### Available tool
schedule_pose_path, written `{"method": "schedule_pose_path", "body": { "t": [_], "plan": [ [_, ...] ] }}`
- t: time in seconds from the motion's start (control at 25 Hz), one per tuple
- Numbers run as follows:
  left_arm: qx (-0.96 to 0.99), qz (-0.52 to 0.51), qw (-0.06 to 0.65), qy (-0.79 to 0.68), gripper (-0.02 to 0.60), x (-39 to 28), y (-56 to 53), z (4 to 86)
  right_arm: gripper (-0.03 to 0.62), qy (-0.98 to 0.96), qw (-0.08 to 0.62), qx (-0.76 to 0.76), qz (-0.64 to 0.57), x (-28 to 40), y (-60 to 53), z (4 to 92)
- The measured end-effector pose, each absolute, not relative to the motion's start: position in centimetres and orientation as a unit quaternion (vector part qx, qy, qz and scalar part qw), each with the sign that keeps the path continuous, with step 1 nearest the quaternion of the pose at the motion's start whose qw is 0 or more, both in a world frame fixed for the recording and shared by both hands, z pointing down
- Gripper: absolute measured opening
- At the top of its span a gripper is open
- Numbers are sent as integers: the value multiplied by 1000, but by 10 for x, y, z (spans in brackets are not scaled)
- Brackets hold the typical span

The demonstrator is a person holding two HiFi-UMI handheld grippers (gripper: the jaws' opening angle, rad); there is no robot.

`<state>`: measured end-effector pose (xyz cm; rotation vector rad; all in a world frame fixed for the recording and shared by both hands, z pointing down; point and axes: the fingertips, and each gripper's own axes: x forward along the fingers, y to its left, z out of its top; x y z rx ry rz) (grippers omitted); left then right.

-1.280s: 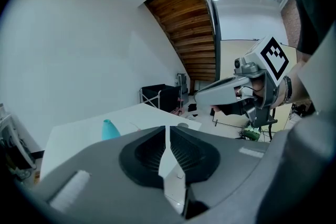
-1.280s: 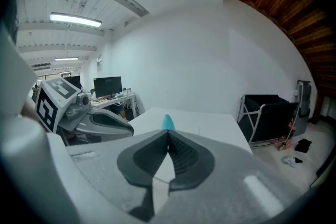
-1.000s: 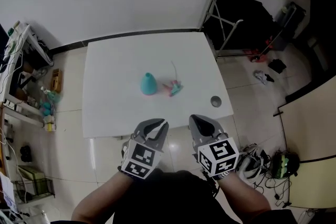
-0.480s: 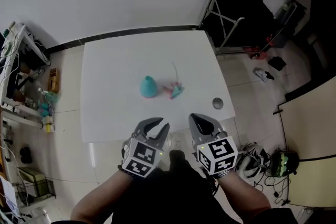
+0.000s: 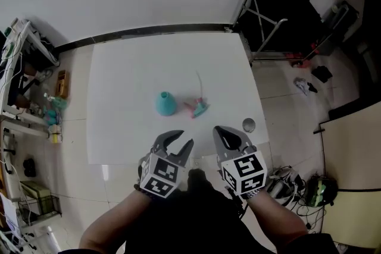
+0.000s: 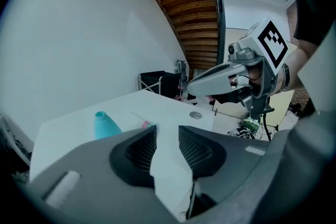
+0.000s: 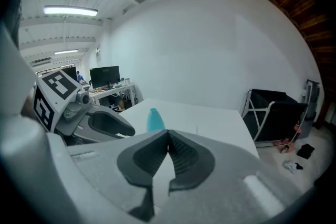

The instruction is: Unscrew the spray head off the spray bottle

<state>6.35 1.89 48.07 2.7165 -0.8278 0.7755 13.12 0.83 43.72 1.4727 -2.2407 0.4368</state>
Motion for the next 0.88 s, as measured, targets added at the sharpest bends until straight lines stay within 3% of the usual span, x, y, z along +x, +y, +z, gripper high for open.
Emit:
{"method": "schedule_pose_path", "body": {
  "t": [0.28,0.88],
  "plan": [
    [905,283,120,-293,161,75,0,499,-9,-819,235,498,163,141,-18,455],
    [871,333,158,-324,198,92,-27,546,67,-846,303,404,168,153,-43,505]
  ]
}}
